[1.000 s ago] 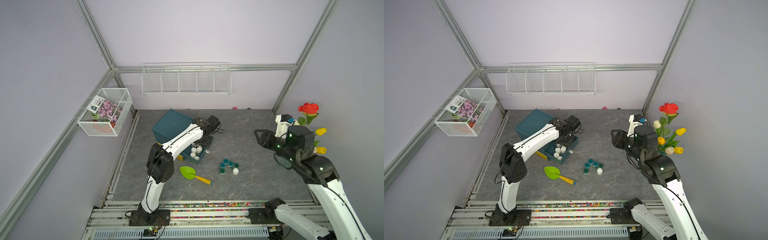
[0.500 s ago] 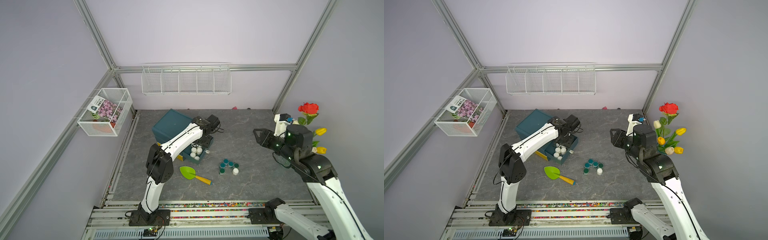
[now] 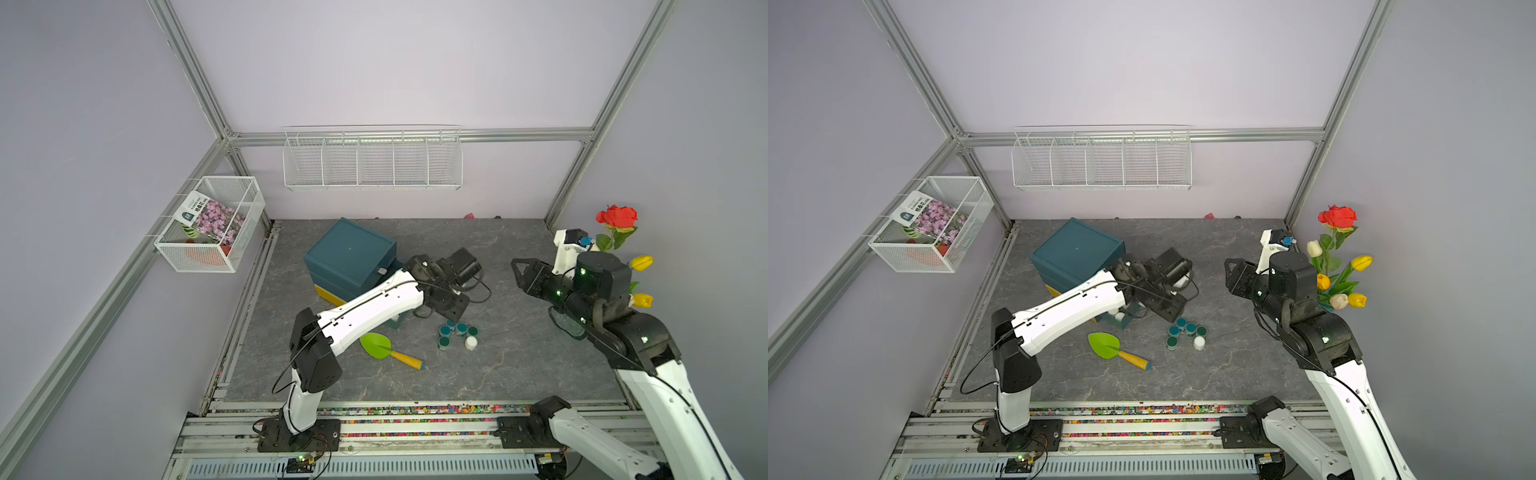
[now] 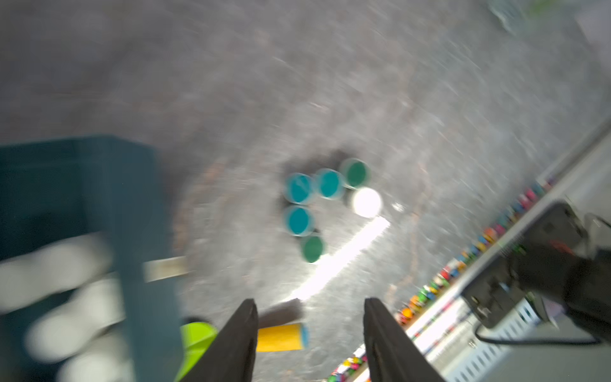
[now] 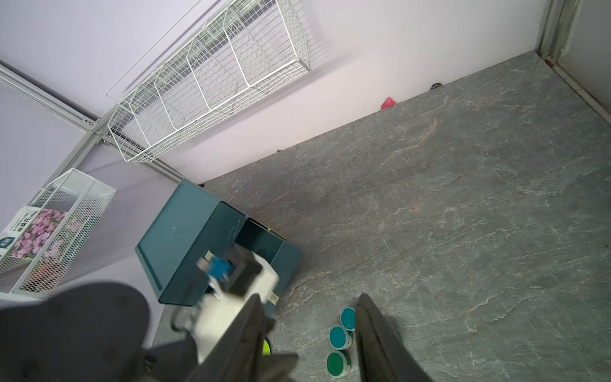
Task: Put the paint cans in the drawer according to color
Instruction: Pick up the paint can at the center of the board.
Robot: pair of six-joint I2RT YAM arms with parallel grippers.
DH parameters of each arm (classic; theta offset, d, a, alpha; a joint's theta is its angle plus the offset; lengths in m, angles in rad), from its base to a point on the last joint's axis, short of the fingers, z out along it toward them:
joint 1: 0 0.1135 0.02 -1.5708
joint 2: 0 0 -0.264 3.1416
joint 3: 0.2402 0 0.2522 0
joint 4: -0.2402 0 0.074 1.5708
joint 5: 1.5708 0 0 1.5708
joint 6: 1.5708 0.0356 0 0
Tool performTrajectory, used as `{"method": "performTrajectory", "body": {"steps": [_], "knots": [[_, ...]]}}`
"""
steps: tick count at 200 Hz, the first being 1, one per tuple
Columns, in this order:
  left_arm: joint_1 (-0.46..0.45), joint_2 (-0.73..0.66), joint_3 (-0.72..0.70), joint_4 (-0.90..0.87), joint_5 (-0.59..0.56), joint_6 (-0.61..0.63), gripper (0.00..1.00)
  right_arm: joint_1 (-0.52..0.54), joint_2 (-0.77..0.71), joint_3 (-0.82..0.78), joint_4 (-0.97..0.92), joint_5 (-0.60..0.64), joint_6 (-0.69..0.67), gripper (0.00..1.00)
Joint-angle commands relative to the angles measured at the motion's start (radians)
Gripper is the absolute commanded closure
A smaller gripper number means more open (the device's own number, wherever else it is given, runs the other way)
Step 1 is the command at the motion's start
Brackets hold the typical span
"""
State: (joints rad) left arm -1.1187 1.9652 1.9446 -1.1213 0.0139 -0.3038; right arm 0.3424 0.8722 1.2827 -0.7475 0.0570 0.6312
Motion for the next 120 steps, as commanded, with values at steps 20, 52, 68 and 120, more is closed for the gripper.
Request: {"method": "performTrajectory", "body": {"steps": [20, 52, 68, 120], "knots": [[-0.053, 0.13, -0.07, 0.101, 0.15, -0.097, 0.42, -0.003, -0.033, 0.028, -0.039, 0.036, -0.007, 0.52], [-0.066, 0.183, -0.087, 0.157, 0.092, -0.167, 0.38, -0.004, -0.045, 0.026, -0.056, 0.03, 0.003, 0.52], [-0.066, 0.217, -0.064, 0.157, 0.067, -0.176, 0.37, -0.003, -0.047, 0.029, -0.067, 0.027, 0.004, 0.52], [-0.066, 0.296, -0.036, 0.207, 0.088, -0.178, 0.38, -0.004, -0.057, 0.033, -0.096, 0.026, -0.007, 0.52]]}}
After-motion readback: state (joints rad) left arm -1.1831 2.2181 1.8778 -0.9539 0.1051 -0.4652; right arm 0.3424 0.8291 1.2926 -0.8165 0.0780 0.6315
